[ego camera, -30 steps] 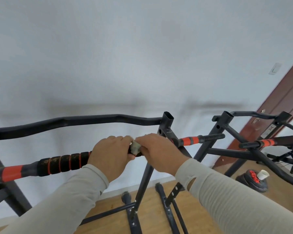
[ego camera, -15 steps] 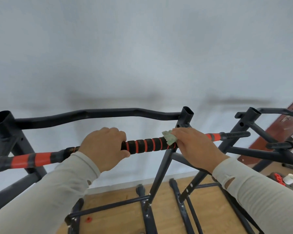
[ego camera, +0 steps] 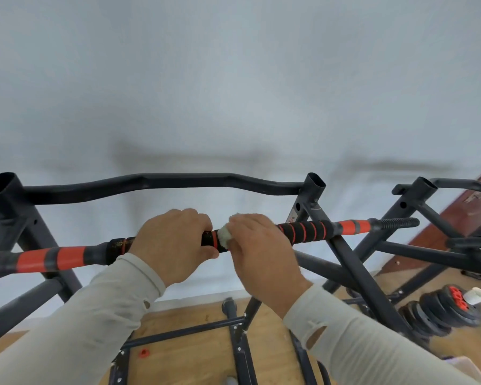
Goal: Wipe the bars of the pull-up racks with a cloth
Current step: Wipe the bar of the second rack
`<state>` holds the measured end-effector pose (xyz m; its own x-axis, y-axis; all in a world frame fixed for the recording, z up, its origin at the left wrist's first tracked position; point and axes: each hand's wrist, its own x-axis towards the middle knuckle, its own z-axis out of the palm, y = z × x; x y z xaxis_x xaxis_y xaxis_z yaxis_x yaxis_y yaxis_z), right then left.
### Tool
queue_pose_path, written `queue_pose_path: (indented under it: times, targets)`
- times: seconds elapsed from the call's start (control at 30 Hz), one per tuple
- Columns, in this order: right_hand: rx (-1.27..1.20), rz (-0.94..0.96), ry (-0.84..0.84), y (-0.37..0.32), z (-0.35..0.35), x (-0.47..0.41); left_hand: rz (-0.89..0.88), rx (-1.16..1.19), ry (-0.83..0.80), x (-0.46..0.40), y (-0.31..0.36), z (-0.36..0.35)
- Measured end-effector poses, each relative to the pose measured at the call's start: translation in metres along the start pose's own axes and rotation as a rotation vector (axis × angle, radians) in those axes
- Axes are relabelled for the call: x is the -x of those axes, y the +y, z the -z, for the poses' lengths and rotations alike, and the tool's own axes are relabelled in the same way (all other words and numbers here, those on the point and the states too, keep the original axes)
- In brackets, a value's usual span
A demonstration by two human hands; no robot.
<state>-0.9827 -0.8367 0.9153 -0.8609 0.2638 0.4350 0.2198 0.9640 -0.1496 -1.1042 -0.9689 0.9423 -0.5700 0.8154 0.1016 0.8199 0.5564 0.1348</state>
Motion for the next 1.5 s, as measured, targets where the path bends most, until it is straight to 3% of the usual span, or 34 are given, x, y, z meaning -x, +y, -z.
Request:
queue_pose_path:
  times: [0.17,0.3,0.47,0.67,0.77,0.87,1.03,1.2,1.3,1.4,1.5]
  targets:
    - [0.247,0.210,-0.033,0.061,0.025,0.005,0.002,0.022,-0.021,0.001,0.001,0.003]
    - [0.477,-0.042,-0.251,0.107,0.066,0.007,0.006,0.027,-0.027,0.001,0.001,0.003]
    - [0.363,-0.174,-0.203,0.069,0.055,0.001,-0.005,0.014,-0.022,-0.001,0.001,0.002]
    - [0.004,-0.021,0.025,-0.012,-0.003,0.005,-0.012,0.036,0.003,0.000,-0.002,-0.001]
    - [0.023,0.073,0.062,-0.001,-0.008,0.009,-0.018,0.050,0.007,0.000,-0.003,0.001]
    - [0.173,0.160,-0.003,0.043,0.013,0.013,-0.027,0.046,0.009,0.001,-0.002,0.001]
    - [0.495,-0.143,-0.155,0.127,0.057,0.025,-0.027,0.044,-0.001,0.002,-0.002,0.001]
    - [0.404,-0.285,-0.251,0.113,0.064,0.006,-0.025,0.033,-0.002,0.002,-0.002,0.002]
    - [0.338,-0.123,-0.267,0.064,0.048,-0.005,-0.023,0.031,0.003,0.003,-0.002,0.000]
    - [0.180,0.022,-0.180,0.017,0.020,-0.010,-0.024,0.039,-0.006,0.002,-0.002,0.001]
    - [0.096,0.094,-0.145,0.021,0.008,-0.005,-0.024,0.050,-0.006,0.003,-0.003,0.002]
